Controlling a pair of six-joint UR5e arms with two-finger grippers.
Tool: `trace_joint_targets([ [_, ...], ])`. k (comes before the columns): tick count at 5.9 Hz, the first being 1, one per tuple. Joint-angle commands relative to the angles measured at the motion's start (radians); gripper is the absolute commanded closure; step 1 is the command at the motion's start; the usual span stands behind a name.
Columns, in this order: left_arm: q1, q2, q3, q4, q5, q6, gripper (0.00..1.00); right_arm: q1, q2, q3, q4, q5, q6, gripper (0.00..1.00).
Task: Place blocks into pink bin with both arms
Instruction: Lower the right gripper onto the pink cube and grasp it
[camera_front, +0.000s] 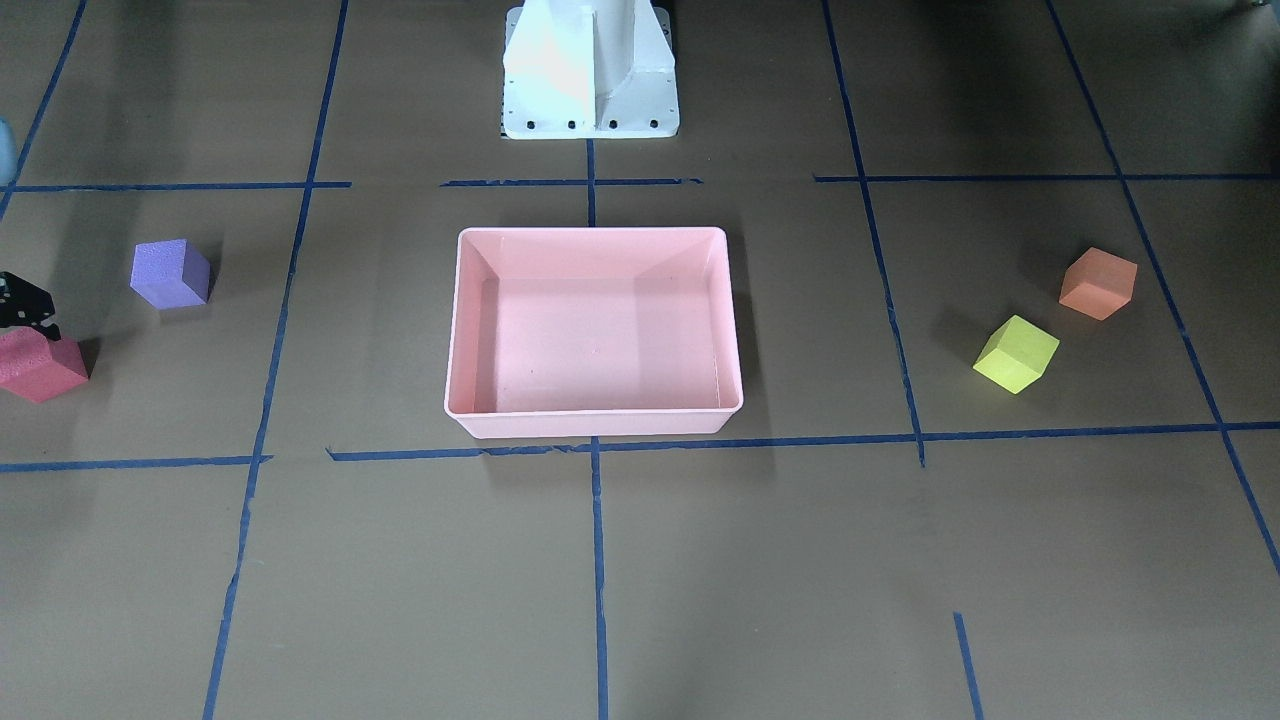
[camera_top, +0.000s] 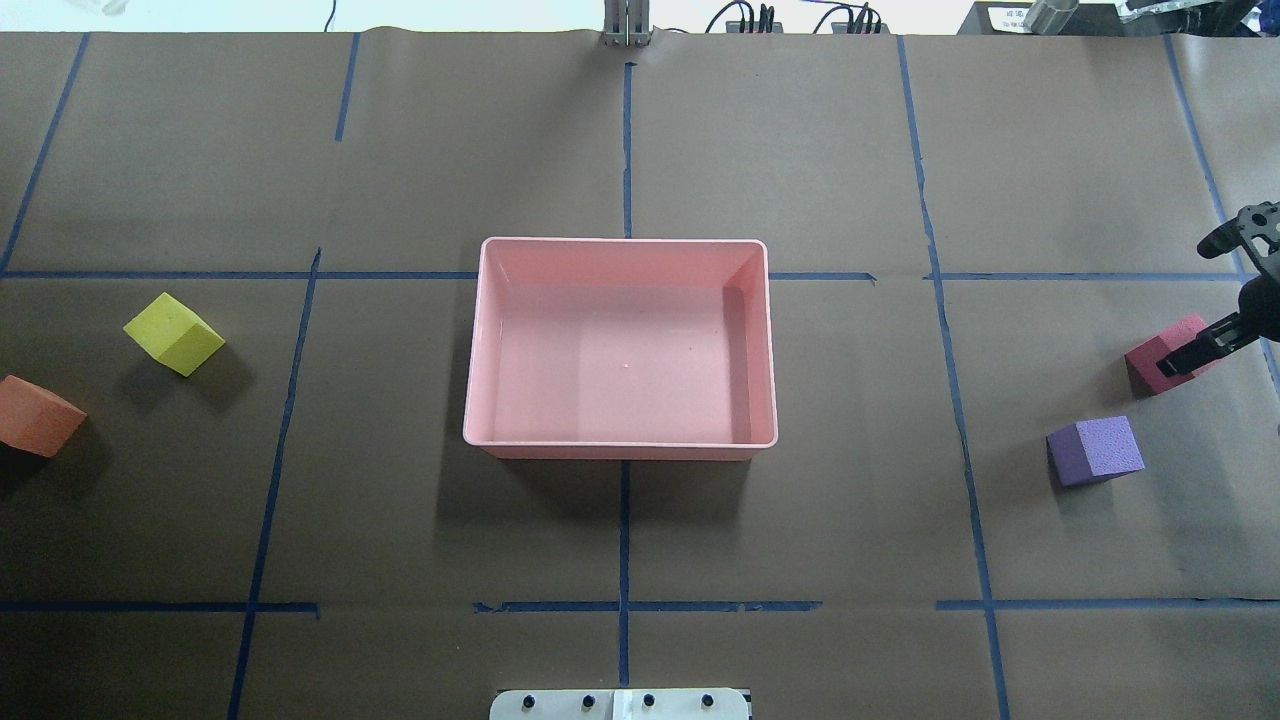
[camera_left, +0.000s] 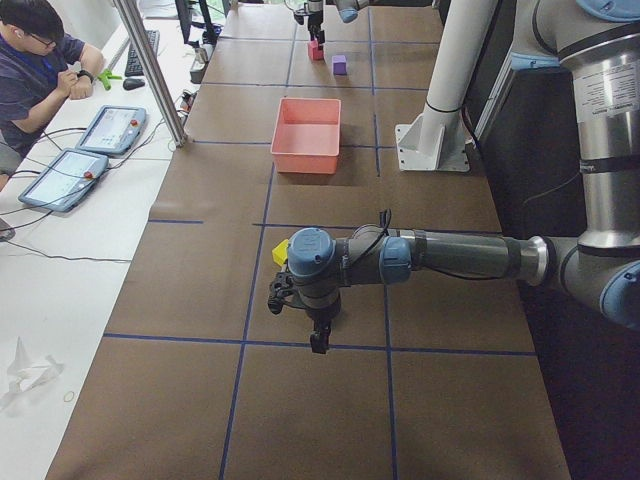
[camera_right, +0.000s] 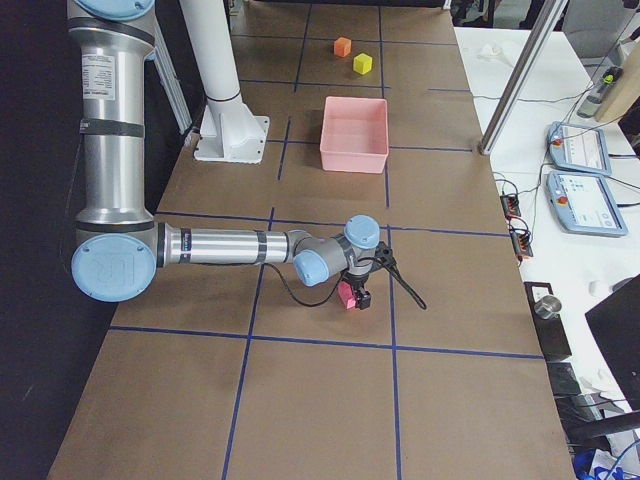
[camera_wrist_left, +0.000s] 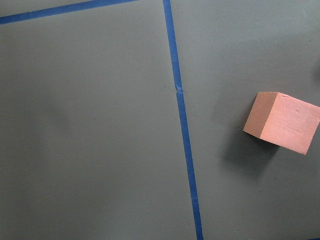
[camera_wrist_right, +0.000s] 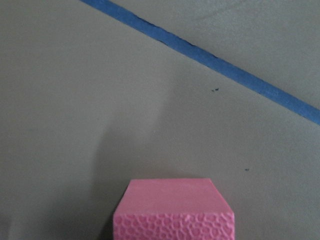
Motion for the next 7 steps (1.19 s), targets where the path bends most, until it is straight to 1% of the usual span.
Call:
trace_joint_targets([
  [1, 0.0, 0.0, 0.0, -0.002, 0.0, 0.0, 0.0, -0.016, 0.028, -0.031, 0.0, -0.004, -0.004, 0.6],
  [2, 0.0, 0.0, 0.0, -0.002, 0.0, 0.0, 0.0, -0.015, 0.029, -0.022, 0.0, -0.003, 0.007, 0.8],
  [3, 0.0, 0.0, 0.0, -0.003, -0.002, 0.002, 0.0, -0.015, 0.057, 0.025, -0.02, 0.003, 0.027, 0.81],
  [4, 0.002, 0.0, 0.0, -0.003, -0.002, 0.002, 0.0, -0.015, 0.122, 0.067, -0.082, 0.023, 0.132, 0.81],
  [5, 0.002, 0.0, -0.002, -0.003, -0.002, 0.002, 0.0, -0.019, 0.194, 0.137, -0.192, 0.037, 0.248, 0.81],
  [6, 0.002, -0.003, -0.009, -0.005, 0.0, 0.002, 0.0, -0.075, 0.291, 0.223, -0.319, 0.039, 0.421, 0.81],
  [7, 0.002, -0.006, -0.009, -0.005, 0.0, 0.002, 0.0, -0.134, 0.395, 0.26, -0.396, 0.032, 0.59, 0.81],
])
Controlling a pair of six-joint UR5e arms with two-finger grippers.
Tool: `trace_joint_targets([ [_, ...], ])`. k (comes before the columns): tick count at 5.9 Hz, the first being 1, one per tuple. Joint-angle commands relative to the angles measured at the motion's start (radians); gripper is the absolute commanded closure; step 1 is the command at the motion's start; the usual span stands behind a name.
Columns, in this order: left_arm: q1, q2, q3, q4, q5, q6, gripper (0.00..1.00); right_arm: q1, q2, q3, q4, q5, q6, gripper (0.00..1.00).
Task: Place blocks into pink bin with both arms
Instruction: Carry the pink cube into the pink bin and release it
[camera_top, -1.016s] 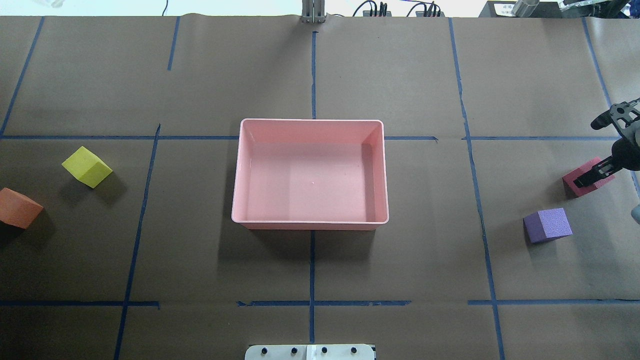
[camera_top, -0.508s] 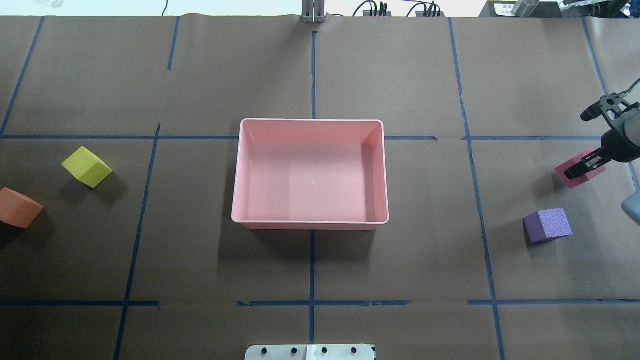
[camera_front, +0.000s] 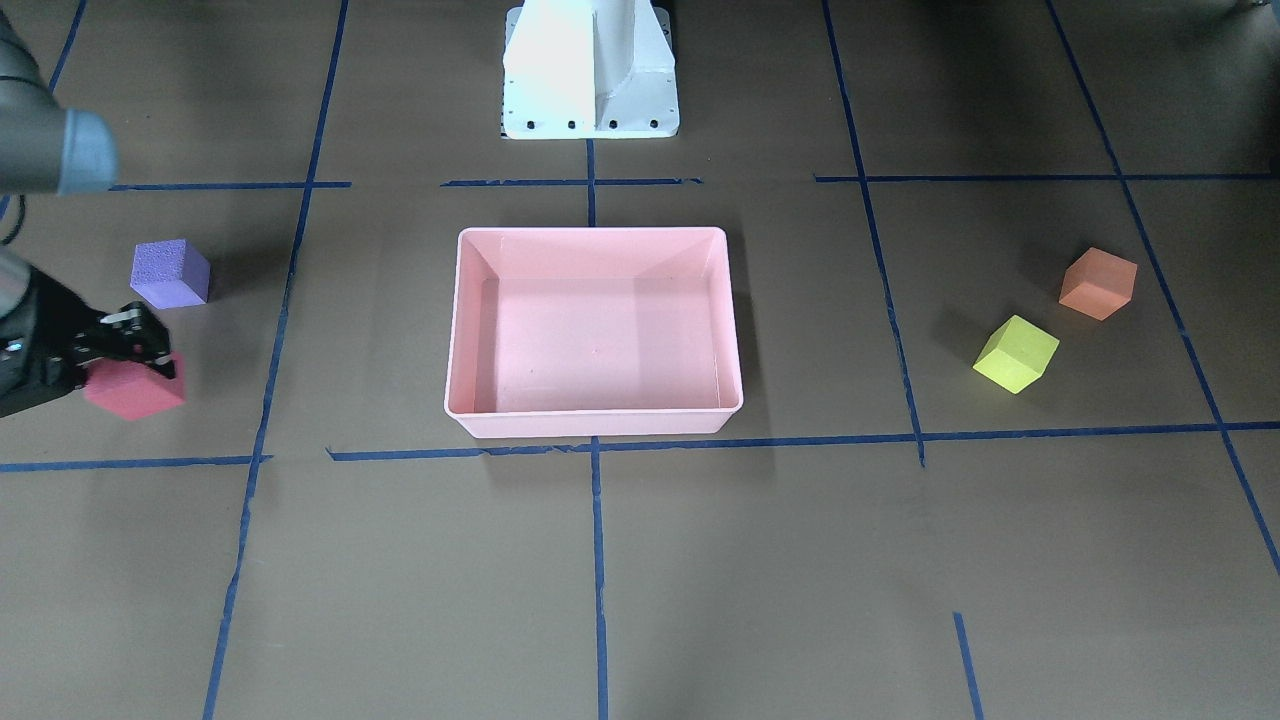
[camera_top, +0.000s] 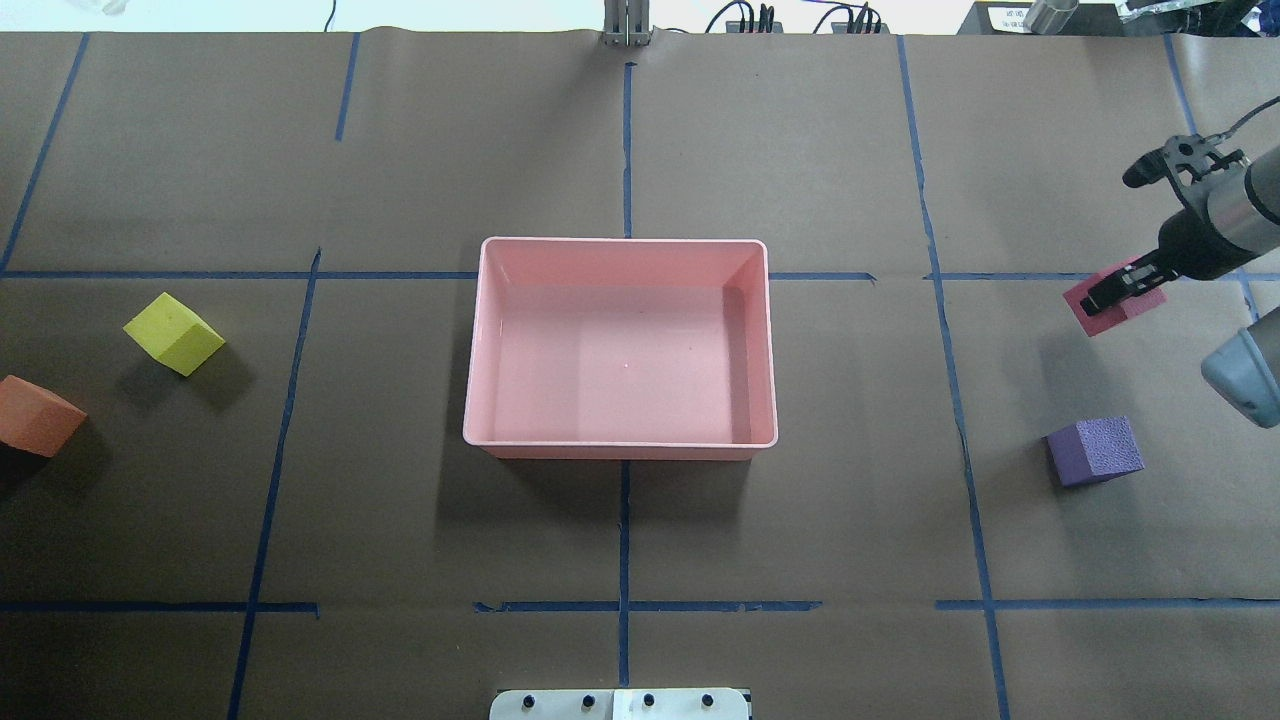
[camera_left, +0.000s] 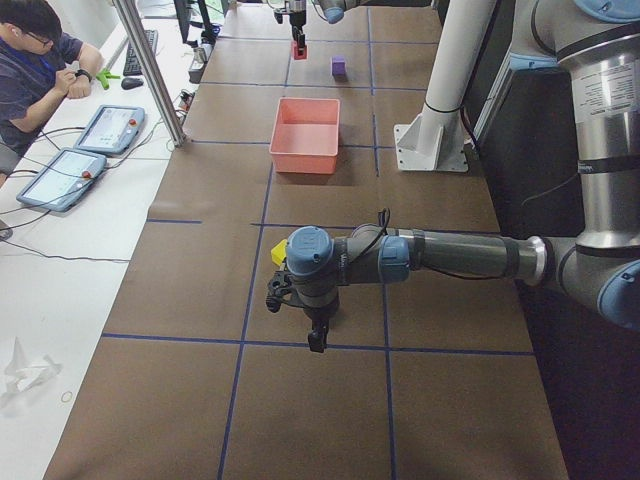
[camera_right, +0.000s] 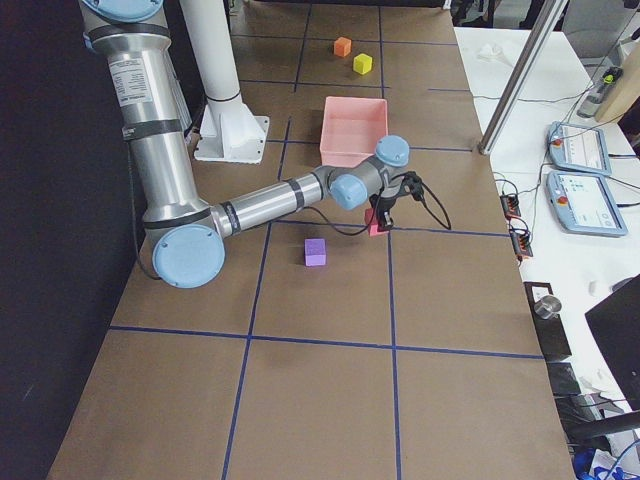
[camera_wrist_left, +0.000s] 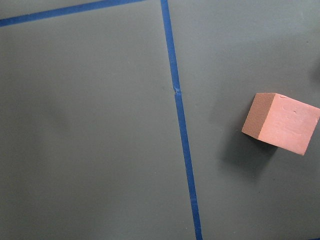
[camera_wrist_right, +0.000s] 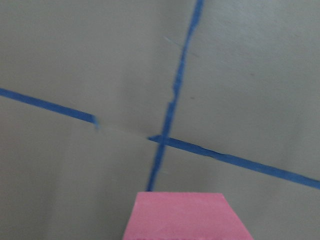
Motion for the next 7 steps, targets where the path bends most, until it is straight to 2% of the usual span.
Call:
trace_joint_targets([
  [1, 0.002, -0.006, -0.002, 0.0, 0.002, -0.002, 0.0, -0.116, 0.177, 0.075, -0.134, -0.019, 0.325, 0.81],
  [2, 0.002, -0.035, -0.002, -0.005, -0.001, -0.006, 0.0, -0.207, 0.251, 0.076, -0.137, -0.091, 0.498, 0.81],
  [4, 0.021, -0.113, 0.0, -0.013, -0.001, -0.005, 0.0, -0.428, 0.406, 0.064, -0.221, -0.314, 0.747, 0.8],
  [5, 0.049, -0.15, 0.004, -0.052, 0.0, -0.005, 0.0, -0.51, 0.437, 0.056, -0.237, -0.397, 0.837, 0.75],
  [6, 0.09, -0.153, 0.016, -0.156, -0.003, -0.008, 0.0, -0.552, 0.448, 0.042, -0.237, -0.433, 0.85, 0.01],
  [7, 0.106, -0.182, 0.074, -0.245, -0.003, -0.047, 0.0, -0.555, 0.45, 0.045, -0.247, -0.45, 0.847, 0.0],
])
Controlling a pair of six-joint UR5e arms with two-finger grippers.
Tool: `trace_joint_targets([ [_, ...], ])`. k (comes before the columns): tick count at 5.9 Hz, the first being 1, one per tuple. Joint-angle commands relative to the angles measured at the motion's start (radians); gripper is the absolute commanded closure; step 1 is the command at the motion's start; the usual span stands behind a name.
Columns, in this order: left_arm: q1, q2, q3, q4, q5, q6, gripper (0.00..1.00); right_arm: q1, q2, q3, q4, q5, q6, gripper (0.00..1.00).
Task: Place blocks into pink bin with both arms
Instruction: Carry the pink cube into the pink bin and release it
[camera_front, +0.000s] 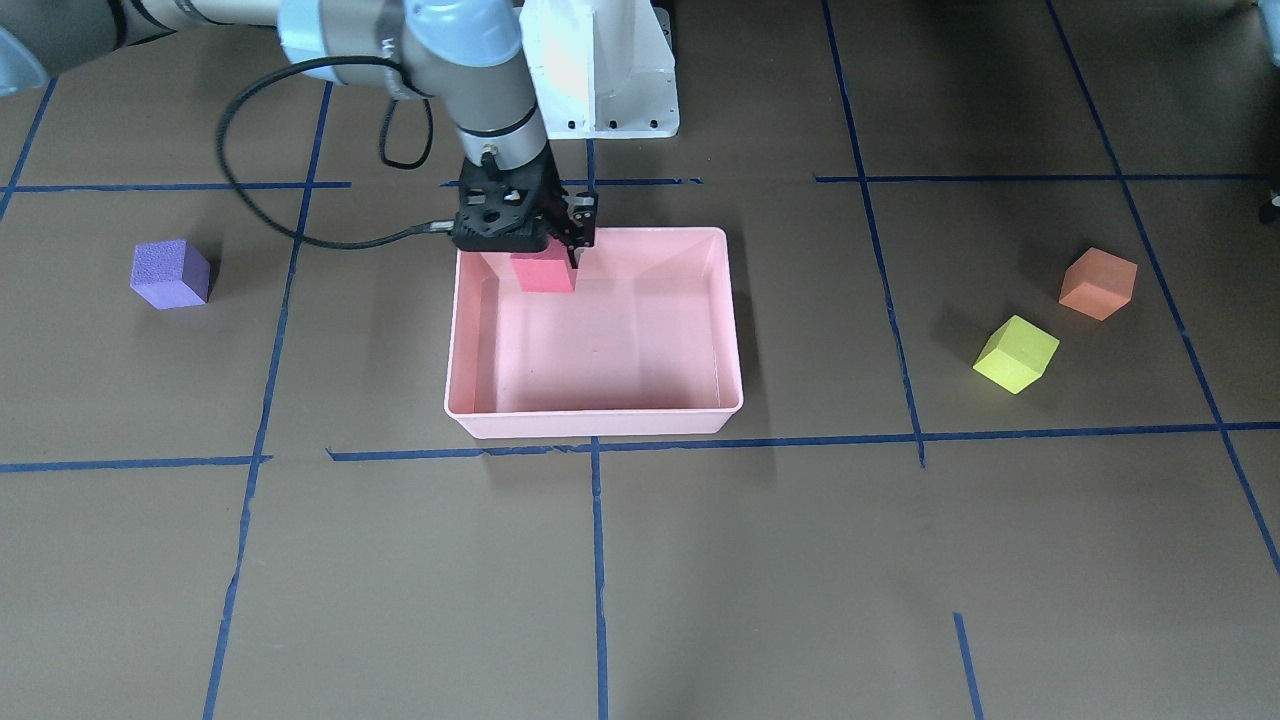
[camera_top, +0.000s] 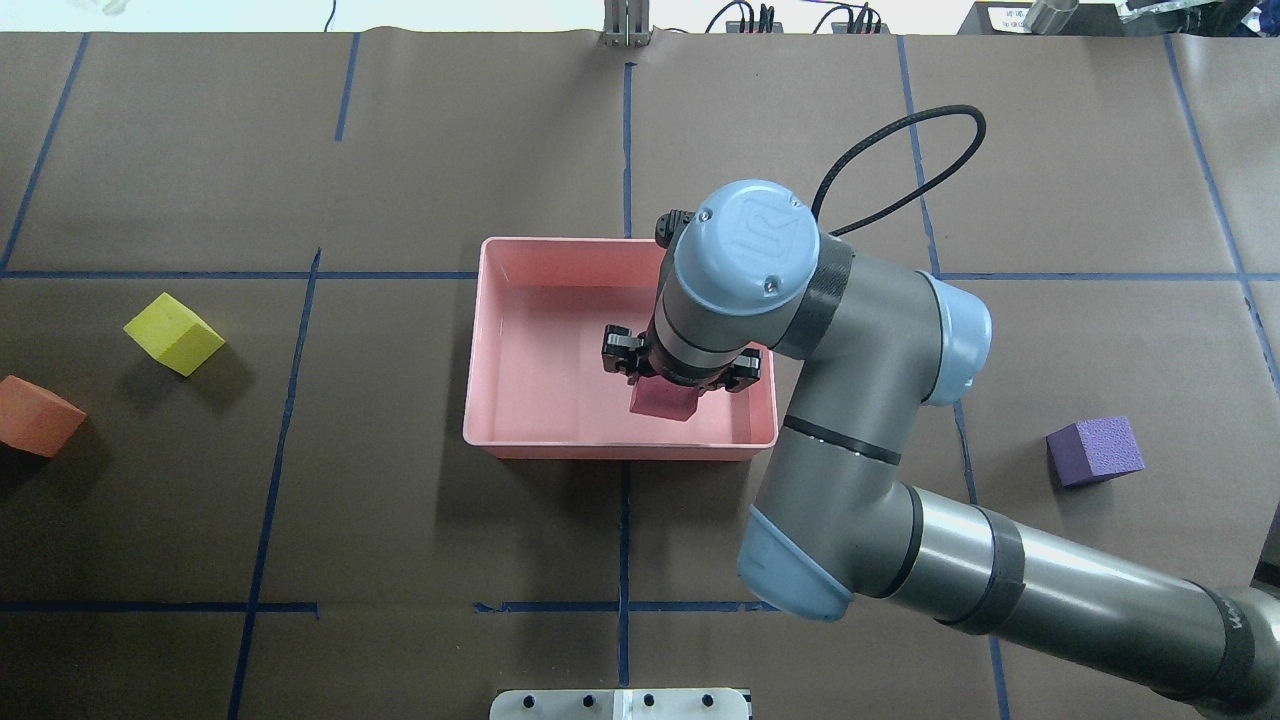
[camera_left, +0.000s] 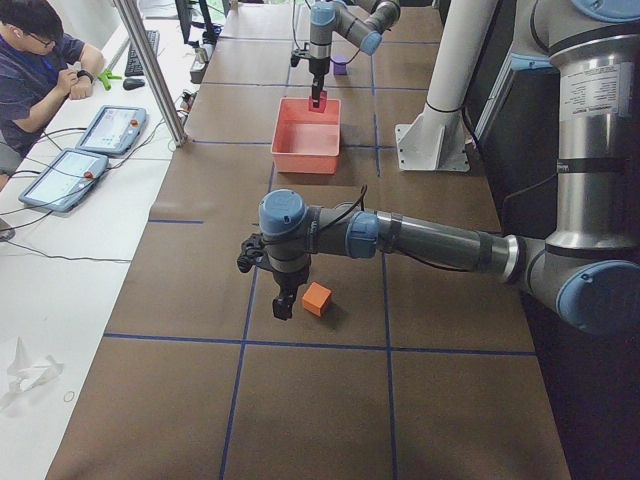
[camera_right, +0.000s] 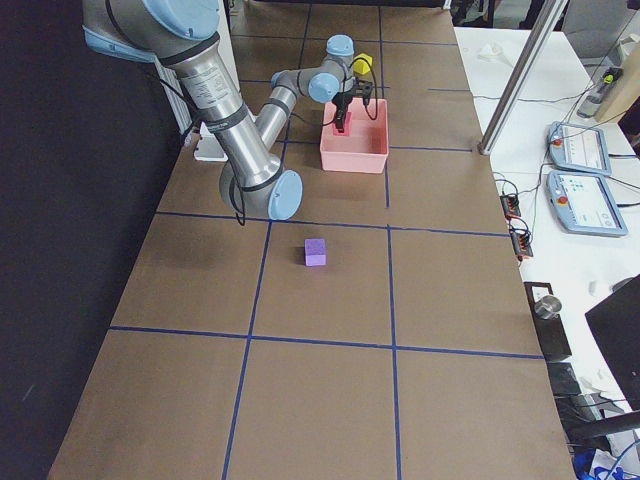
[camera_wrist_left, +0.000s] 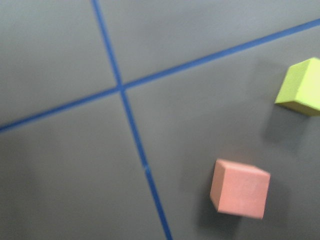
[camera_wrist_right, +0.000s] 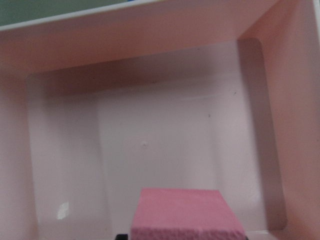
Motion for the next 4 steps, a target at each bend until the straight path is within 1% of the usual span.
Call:
trace_joint_targets([
  [1, 0.114, -0.045, 0.067, -0.192, -0.022, -0.143, 0.0, -0.005, 0.001, 0.017, -0.026, -0.017, -0.011, 0.0],
  [2, 0.241, -0.059, 0.086, -0.266, -0.018, -0.195, 0.0, 0.036, -0.005, 0.076, -0.111, -0.002, -0.108, 0.0],
  [3, 0.285, -0.098, 0.106, -0.274, -0.018, -0.223, 0.0, 0.1, -0.02, 0.113, -0.176, 0.082, -0.191, 0.0],
  [4, 0.302, -0.137, 0.135, -0.279, -0.018, -0.262, 0.0, 0.154, -0.086, 0.151, -0.177, 0.138, -0.291, 0.0],
])
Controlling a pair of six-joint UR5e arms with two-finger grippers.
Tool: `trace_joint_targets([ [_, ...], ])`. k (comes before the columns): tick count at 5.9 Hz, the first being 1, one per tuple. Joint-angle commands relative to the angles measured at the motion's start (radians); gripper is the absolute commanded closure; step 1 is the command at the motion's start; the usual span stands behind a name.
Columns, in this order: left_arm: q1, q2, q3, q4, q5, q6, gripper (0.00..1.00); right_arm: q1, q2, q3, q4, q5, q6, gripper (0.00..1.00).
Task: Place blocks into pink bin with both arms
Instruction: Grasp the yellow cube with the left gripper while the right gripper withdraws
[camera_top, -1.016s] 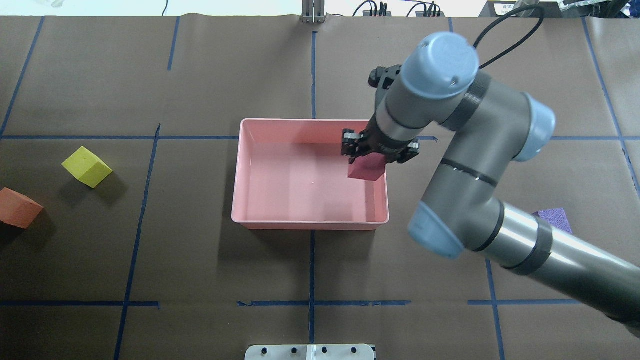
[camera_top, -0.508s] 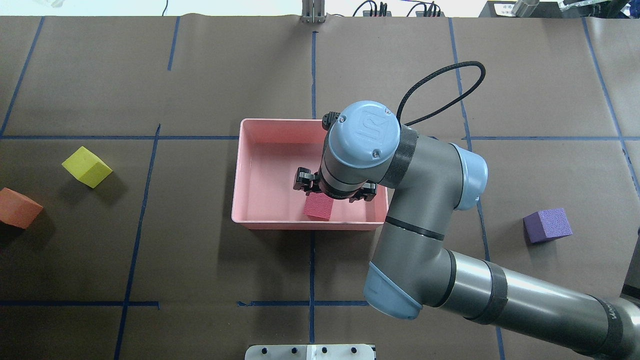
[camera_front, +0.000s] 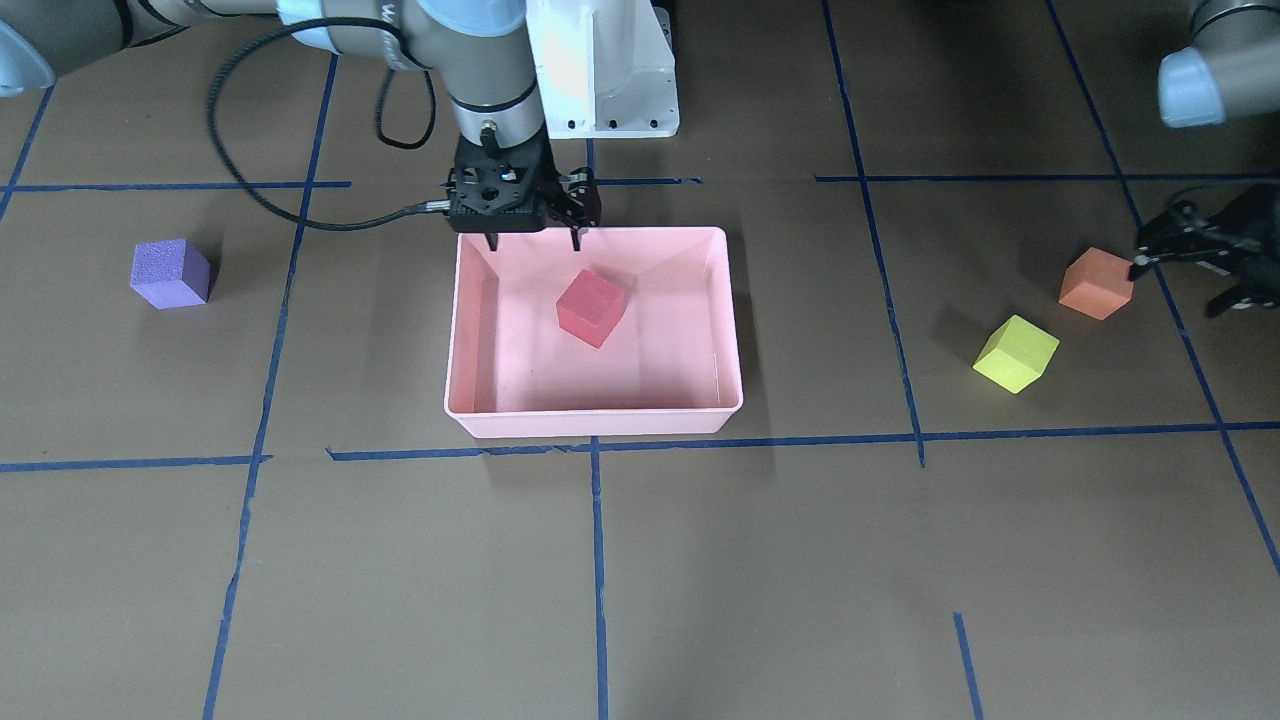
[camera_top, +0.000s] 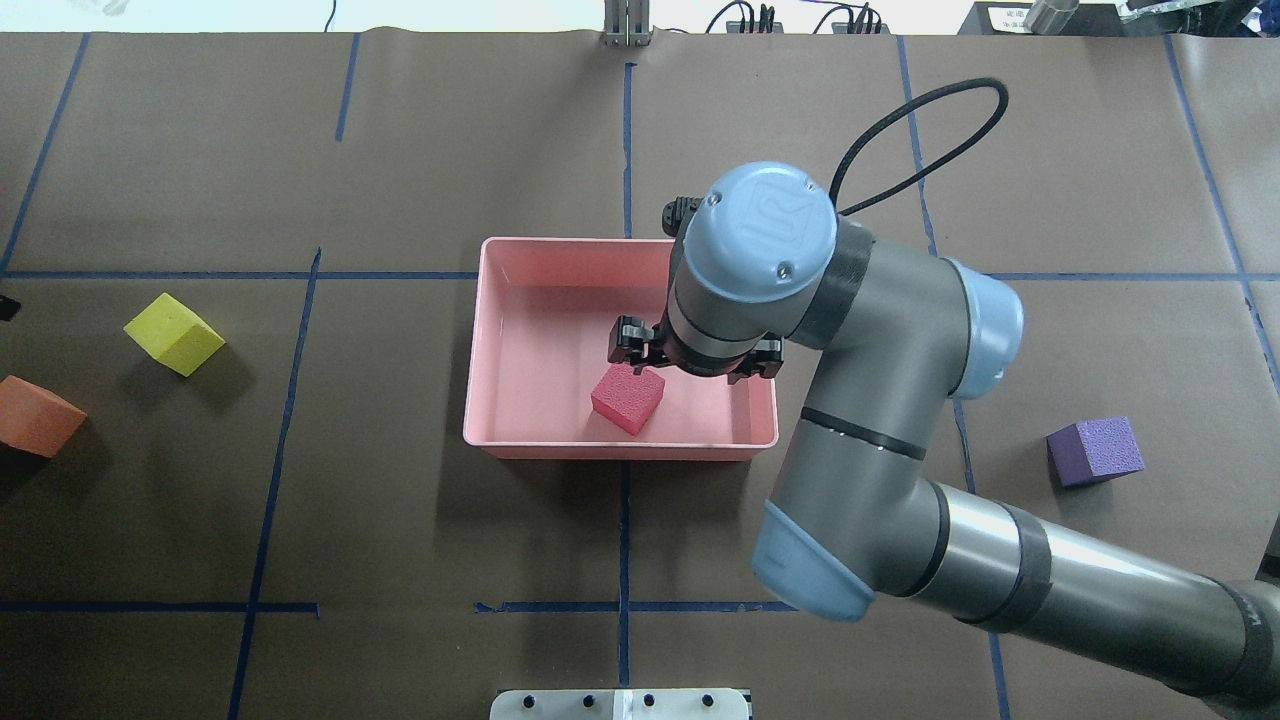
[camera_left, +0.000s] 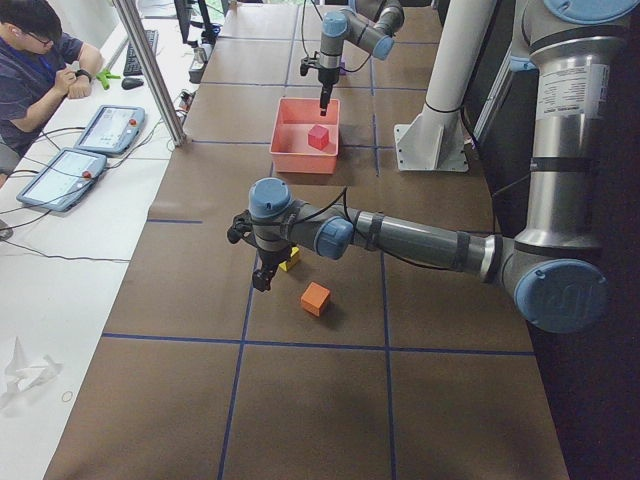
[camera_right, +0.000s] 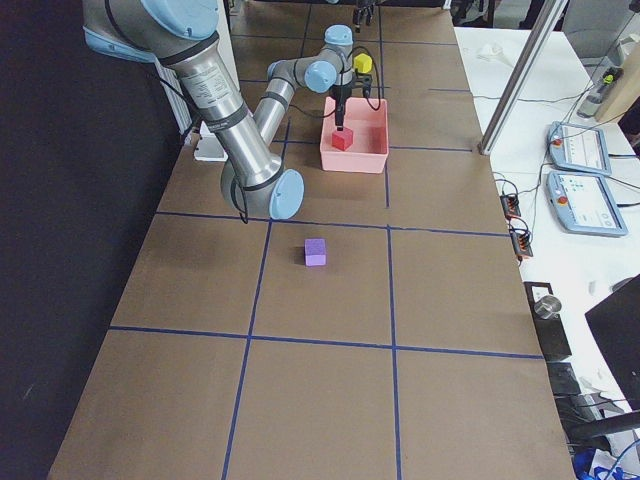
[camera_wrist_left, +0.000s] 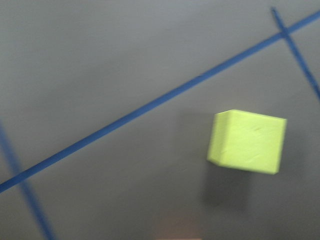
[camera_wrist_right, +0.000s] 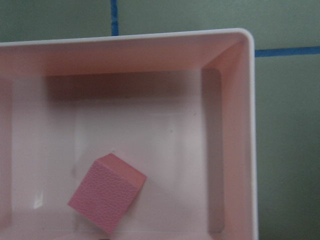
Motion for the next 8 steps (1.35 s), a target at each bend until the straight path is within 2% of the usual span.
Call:
trace_joint_targets([
  [1, 0.078, -0.041, 0.055, -0.106, 0.004, -0.134, 0.0, 0.081, -0.085, 0.065, -0.019, 0.068, -0.18, 0.0],
  [2, 0.138, -0.041, 0.131, -0.281, 0.091, -0.248, 0.0, 0.097, -0.1, 0.067, -0.017, 0.085, -0.193, 0.0],
  [3, 0.184, -0.066, 0.158, -0.333, 0.107, -0.31, 0.0, 0.099, -0.102, 0.067, -0.017, 0.085, -0.199, 0.0],
  [5, 0.209, -0.067, 0.173, -0.335, 0.109, -0.309, 0.0, 0.099, -0.105, 0.065, -0.016, 0.085, -0.197, 0.0],
  [7, 0.25, -0.069, 0.204, -0.335, 0.158, -0.309, 0.0, 0.096, -0.122, 0.067, -0.014, 0.082, -0.197, 0.0],
  [8, 0.252, -0.072, 0.204, -0.335, 0.156, -0.313, 0.26, 0.096, -0.122, 0.067, -0.013, 0.083, -0.199, 0.0],
])
